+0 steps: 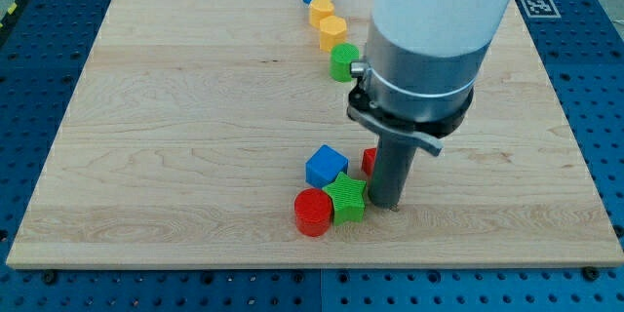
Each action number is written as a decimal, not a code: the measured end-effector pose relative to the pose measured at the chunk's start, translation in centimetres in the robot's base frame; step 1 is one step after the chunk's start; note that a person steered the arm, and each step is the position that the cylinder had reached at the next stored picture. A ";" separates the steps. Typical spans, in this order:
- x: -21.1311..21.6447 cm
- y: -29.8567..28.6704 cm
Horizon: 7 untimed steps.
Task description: Push the red star into the green circle
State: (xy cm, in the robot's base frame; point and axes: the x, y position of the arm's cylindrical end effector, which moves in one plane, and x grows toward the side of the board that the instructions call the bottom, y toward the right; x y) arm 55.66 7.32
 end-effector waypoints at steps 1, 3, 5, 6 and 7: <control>-1.5 1.7; -5.2 2.4; -5.4 -0.8; -5.1 -1.7; -5.5 -1.7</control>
State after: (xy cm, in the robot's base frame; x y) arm 50.14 5.67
